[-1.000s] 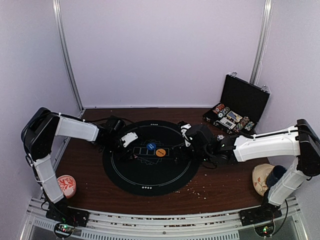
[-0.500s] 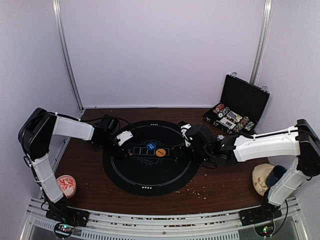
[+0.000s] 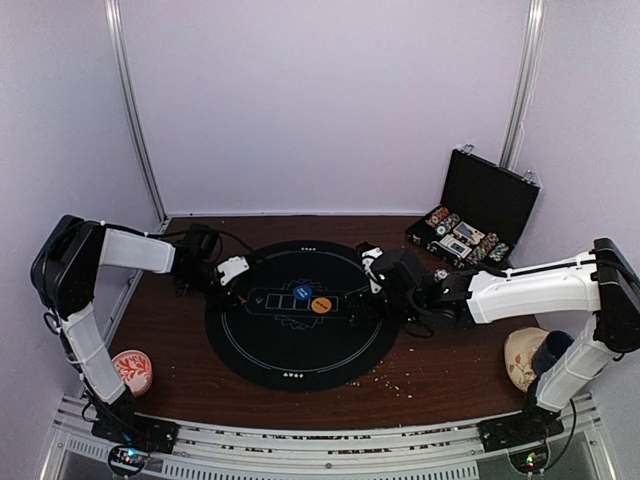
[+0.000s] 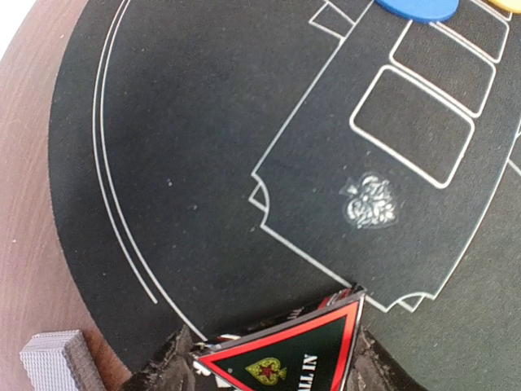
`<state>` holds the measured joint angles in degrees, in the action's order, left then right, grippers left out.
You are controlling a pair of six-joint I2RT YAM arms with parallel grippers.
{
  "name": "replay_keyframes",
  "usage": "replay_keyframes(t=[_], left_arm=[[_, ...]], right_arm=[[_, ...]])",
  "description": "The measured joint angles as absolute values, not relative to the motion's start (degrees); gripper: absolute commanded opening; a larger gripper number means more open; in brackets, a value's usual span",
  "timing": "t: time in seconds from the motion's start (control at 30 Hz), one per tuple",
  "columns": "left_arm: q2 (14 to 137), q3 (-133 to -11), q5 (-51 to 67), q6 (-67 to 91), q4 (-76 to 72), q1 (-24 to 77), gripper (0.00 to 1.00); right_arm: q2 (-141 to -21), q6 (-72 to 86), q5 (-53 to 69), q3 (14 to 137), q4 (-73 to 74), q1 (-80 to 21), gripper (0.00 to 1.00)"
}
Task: Distribute texas hold em gaming equipment
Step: Move the all-in button to the poker table mat, then pick up the small blind button from the poker table mat.
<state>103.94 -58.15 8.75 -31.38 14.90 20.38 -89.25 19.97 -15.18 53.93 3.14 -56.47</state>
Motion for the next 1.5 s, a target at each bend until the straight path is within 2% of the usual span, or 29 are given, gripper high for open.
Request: replay_keyframes(t=[0.43, 0.5, 0.6, 0.73, 1.0, 1.27, 1.5], left_arm=[[103.72, -58.96, 7.66, -34.46, 17.26, 17.17, 0.61], [103.72, -59.09, 7.49, -34.68, 17.58, 16.82, 0.67], [103.72, -59.37, 7.01, -35.05, 18.02, 16.71, 0.84], [103.7, -60.07, 6.11, -34.87, 18.37, 16.23, 0.97], [96.49, -61.6, 9.39, -32.99, 25.63, 15.84, 0.98], [76.99, -60.12, 16.88, -29.06, 27.97, 15.84, 0.98], [62.83, -50.74, 20.29, -24.27, 26.37, 15.84, 0.98]], right_arm=[[-89.25, 19.99, -15.2, 53.93, 3.14, -56.47, 1.0], [-89.25, 19.99, -15.2, 53.93, 3.11, -56.47, 1.0], [-89.27, 19.97, -15.18, 53.93, 3.11, -56.47, 1.0], [-90.04, 19.88, -15.09, 54.11, 3.14, -56.47, 1.0], [-102.85, 19.73, -13.52, 65.63, 6.92, -56.47, 1.0], [-115.37, 19.77, -8.95, 80.18, 10.9, -56.49, 1.0], [-121.49, 20.78, -7.62, 86.46, 12.82, -55.79, 0.98]])
